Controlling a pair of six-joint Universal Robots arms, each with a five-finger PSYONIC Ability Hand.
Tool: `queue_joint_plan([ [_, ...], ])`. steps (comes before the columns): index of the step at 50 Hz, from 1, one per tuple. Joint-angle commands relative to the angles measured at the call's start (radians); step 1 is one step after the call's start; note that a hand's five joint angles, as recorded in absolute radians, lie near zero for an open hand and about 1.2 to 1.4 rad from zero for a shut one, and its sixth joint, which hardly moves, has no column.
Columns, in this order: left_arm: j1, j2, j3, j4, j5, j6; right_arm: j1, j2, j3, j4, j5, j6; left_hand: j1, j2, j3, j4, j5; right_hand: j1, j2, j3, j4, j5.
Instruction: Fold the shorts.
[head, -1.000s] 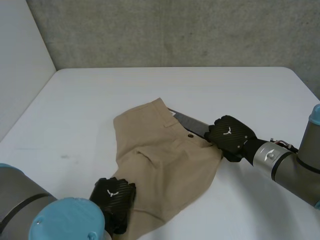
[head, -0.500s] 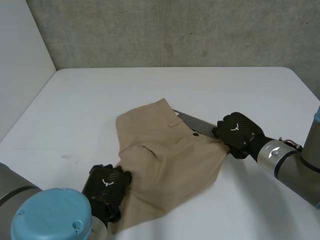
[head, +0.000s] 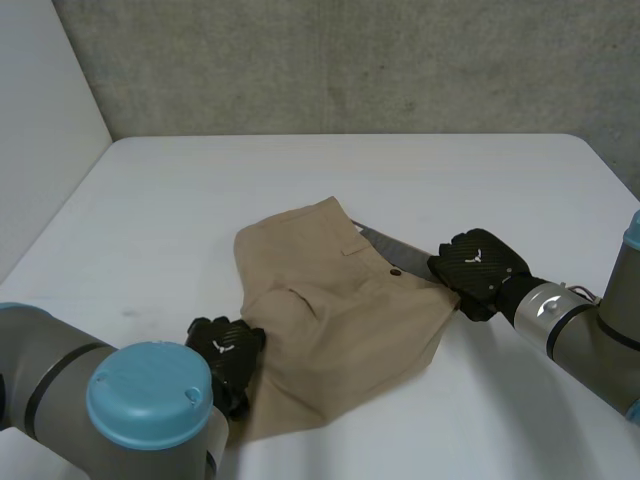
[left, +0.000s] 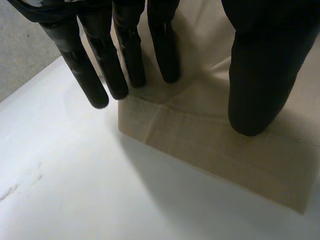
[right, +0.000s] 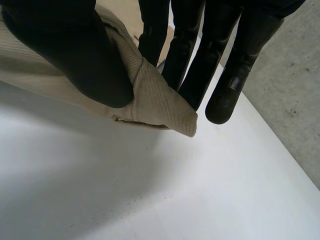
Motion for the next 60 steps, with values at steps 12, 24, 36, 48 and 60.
queue_joint_plan([
  [12, 0.016, 0.048, -0.002, 0.053, -0.004, 0.003, 0.001, -0.005, -0.004, 0.010, 0.020, 0.002, 0.807, 0.820, 0.818, 0.816, 0.816, 0.439, 0.225, 0.226, 0.208, 0.238],
  [24, 0.071, 0.181, -0.054, 0.011, 0.026, 0.000, 0.040, -0.097, -0.035, 0.136, 0.230, 0.198, 0.310, 0.322, 0.321, 0.319, 0.319, 0.439, 0.225, 0.226, 0.208, 0.238],
  [36, -0.004, 0.226, -0.137, -0.093, 0.073, 0.000, 0.126, 0.016, -0.093, 0.128, 0.345, 0.360, -0.209, -0.196, -0.198, -0.199, -0.199, 0.439, 0.225, 0.226, 0.208, 0.238],
  [48, -0.025, 0.244, -0.197, -0.053, 0.165, -0.008, 0.127, 0.013, -0.078, 0.104, 0.322, 0.360, -0.135, -0.123, -0.124, -0.126, -0.126, 0.439, 0.225, 0.226, 0.208, 0.238],
  [60, -0.030, 0.212, -0.200, -0.013, 0.169, -0.011, 0.124, 0.013, -0.070, 0.099, 0.313, 0.357, 0.076, 0.089, 0.087, 0.085, 0.085, 0.439, 0.225, 0.226, 0.208, 0.238],
])
